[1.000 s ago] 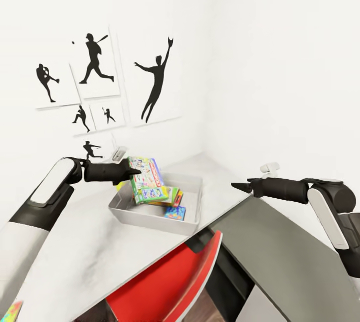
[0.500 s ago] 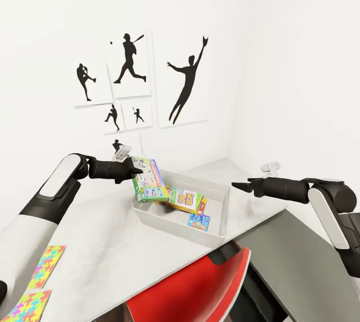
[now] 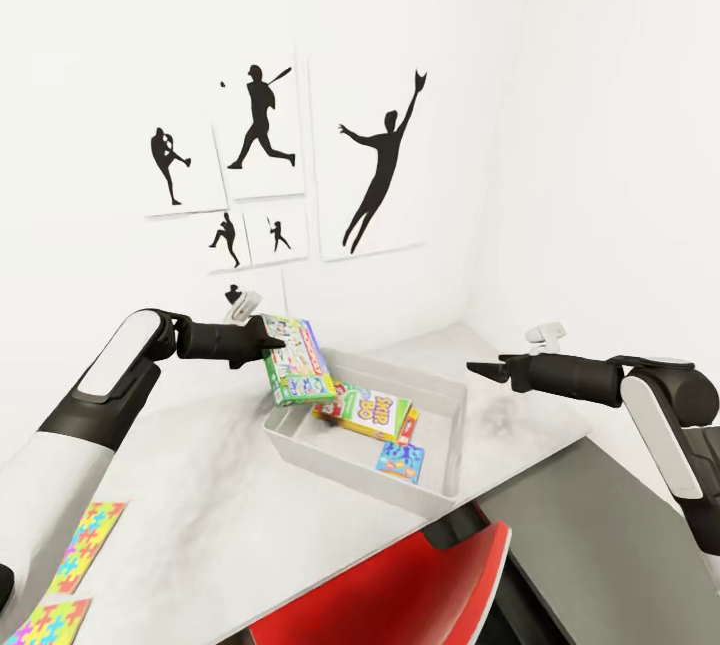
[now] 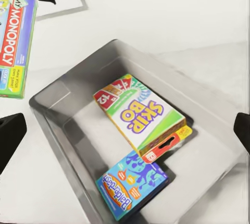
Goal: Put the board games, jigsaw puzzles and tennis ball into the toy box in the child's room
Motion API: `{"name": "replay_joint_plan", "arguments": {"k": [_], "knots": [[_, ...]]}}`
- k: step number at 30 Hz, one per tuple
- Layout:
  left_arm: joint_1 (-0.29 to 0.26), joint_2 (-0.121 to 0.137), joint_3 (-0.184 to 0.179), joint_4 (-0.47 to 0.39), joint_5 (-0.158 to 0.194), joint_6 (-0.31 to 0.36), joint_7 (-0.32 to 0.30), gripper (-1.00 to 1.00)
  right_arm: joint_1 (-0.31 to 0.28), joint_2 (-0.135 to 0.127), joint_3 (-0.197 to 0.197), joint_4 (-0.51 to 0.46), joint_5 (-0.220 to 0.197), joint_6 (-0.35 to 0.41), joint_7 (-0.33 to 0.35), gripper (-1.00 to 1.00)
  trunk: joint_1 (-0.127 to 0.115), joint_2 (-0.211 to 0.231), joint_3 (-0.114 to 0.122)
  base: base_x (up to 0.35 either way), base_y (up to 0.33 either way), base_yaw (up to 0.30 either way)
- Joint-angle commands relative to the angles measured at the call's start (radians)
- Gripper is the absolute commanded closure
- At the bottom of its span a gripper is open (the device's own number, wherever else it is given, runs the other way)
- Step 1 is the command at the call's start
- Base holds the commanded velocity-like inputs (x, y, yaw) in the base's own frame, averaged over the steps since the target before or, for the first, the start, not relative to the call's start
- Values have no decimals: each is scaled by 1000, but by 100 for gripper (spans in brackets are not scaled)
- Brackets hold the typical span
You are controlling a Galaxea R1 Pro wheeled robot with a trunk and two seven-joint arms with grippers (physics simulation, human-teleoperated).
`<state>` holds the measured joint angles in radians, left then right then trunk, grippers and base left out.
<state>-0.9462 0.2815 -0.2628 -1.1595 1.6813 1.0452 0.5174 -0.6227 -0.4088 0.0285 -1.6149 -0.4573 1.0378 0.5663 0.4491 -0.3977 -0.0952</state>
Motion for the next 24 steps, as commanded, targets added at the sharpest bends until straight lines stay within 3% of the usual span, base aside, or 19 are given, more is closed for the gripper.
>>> {"name": "replay_joint_plan", "arguments": {"k": [1, 2, 4, 6, 8, 11, 15, 17, 18, 19, 22, 24], "knots": [[-2, 1, -2, 1, 11, -1, 10, 100, -1, 0, 0, 0, 6, 3, 7, -100, 1, -2, -2, 78, -33, 0], [-2, 0, -3, 3, 11, -1, 9, 100, -1, 0, -1, 0, 6, 3, 6, -100, 1, -2, -2, 63, -26, 0], [-17, -29, -5, 86, 6, -5, 7, 100, -3, -1, -3, 0, 6, 9, 7, -100, 1, -2, -2, 12, -5, 0], [-36, -35, -5, 113, -24, -6, 3, 100, -3, -2, -5, 0, 5, 9, 7, -100, 1, -2, -2, 3, -1, 0], [-69, -43, -9, 206, -50, -3, -58, 100, -3, -2, -5, 0, 5, 9, 7, -100, 1, -2, -2, 1, 0, 0], [-89, -46, -38, 246, -56, 0, -128, 100, -3, -2, -5, 0, 5, 9, 7, -100, 1, -2, -2, 0, 0, 0], [-136, -79, -131, 276, -60, 1, -218, 100, -3, -2, -5, 0, 4, 9, 11, -100, 1, -2, -2, 0, 0, -13], [-165, -126, -211, 302, -61, 1, -286, 100, -4, -2, -6, 0, 3, 9, 29, -100, 1, -2, -2, 0, 0, -148], [-172, -136, -236, 308, -62, 1, -305, 100, -4, -2, -6, 0, 3, 9, 37, -100, 1, -2, -2, 0, 0, -201], [-187, -151, -287, 320, -63, 1, -343, 100, -4, -2, -6, 0, 3, 9, 54, -100, 1, -2, -2, 0, 0, -233], [-212, -160, -388, 355, -64, 0, -425, 100, -4, -4, -7, 0, 4, 9, 80, -100, 1, -2, -2, 0, 0, -255], [-219, -152, -454, 387, -77, 0, -499, 100, -5, -6, -7, 0, 4, 9, 90, -100, 1, -2, -2, 0, 0, -253]]}}
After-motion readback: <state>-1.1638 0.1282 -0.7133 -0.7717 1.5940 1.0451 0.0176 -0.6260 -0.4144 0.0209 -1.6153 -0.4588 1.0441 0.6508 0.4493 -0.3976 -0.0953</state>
